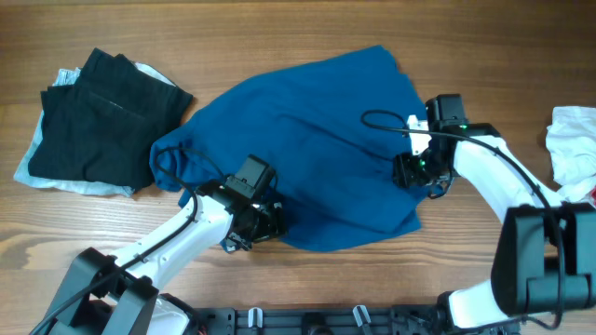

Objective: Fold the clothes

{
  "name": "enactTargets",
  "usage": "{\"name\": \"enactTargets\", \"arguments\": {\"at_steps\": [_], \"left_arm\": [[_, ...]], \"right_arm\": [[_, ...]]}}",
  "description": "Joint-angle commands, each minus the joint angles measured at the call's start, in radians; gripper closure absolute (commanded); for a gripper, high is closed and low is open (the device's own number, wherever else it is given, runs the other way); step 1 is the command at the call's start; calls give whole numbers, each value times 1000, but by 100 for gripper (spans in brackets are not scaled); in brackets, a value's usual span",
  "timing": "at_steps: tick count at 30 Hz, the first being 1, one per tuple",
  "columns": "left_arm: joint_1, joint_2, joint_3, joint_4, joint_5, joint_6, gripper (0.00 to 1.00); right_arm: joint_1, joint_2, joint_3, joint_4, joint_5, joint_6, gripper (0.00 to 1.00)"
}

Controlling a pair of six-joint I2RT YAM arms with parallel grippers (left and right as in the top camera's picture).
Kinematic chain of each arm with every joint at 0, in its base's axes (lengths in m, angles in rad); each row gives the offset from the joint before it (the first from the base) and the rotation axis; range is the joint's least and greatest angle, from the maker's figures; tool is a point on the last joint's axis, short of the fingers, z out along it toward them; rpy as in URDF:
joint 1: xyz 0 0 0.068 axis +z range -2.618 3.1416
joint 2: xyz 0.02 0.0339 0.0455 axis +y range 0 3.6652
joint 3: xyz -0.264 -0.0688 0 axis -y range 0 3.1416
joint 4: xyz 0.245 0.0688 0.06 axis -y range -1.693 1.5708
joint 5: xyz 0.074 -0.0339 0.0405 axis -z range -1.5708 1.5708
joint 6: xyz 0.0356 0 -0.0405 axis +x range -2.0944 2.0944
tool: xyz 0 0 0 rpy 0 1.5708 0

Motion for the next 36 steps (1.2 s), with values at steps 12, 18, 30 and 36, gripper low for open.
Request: {"name": "enactTargets", "arguments": {"at_steps": [12,18,30,36], "left_arm": [[-3,21,-37,8,-6,-5,17],[-3,21,-37,8,-6,-5,16],[-3,21,-37,8,-7,-5,29],[-3,21,-37,74,-119,-2,55]], "right_arm": [[11,-13,65,-48,51,83,65],[11,-38,65,-59,51,83,79],[-5,-53,127,-111,211,266,96],[-229,-171,274,-316,414,550,96]]}}
